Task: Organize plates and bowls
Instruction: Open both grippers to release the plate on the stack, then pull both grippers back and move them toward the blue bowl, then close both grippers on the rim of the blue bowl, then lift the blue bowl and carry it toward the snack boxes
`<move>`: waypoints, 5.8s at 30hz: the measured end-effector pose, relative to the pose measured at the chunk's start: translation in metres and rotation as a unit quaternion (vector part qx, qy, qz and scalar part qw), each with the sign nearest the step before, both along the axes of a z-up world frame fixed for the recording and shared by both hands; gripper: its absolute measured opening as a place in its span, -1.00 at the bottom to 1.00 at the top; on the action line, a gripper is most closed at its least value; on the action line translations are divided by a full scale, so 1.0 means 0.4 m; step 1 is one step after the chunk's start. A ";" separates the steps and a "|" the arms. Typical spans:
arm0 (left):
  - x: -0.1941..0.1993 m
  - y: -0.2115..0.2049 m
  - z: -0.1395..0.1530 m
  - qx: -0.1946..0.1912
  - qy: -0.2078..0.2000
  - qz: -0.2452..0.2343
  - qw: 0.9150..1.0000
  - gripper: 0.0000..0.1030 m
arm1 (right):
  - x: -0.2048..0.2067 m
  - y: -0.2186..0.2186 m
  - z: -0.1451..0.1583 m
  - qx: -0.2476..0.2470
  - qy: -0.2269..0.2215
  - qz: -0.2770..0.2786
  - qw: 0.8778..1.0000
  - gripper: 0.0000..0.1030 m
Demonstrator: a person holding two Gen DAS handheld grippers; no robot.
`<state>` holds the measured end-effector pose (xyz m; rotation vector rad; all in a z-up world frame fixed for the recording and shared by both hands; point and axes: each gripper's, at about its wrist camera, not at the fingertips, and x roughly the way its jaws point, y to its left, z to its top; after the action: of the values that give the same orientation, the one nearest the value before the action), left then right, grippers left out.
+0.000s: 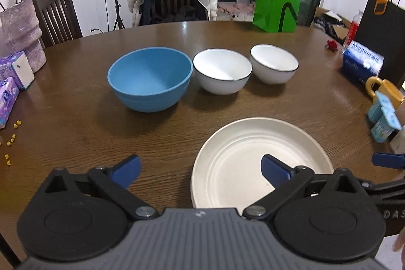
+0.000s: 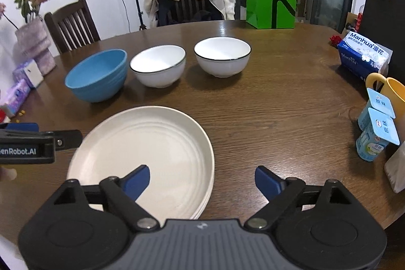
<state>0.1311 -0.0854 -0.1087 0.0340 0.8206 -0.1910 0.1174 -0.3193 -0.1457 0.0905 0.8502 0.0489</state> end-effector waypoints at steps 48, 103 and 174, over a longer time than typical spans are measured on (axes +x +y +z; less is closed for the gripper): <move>-0.100 0.185 0.226 -0.049 -0.073 0.046 0.995 1.00 | -0.105 0.096 0.224 0.021 -0.059 0.005 0.998 1.00; 0.521 0.371 0.014 -0.035 0.064 0.027 0.997 0.99 | 0.470 0.328 0.056 0.066 0.087 -0.042 0.993 0.65; 0.512 0.340 0.026 -0.037 0.089 0.030 0.995 -0.89 | 0.534 0.408 0.060 0.061 0.115 -0.034 0.991 -0.83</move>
<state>0.3360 0.0506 -0.0984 -0.0791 0.9894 -0.1695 0.3309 -0.1561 -0.1218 0.2430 1.0741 0.0271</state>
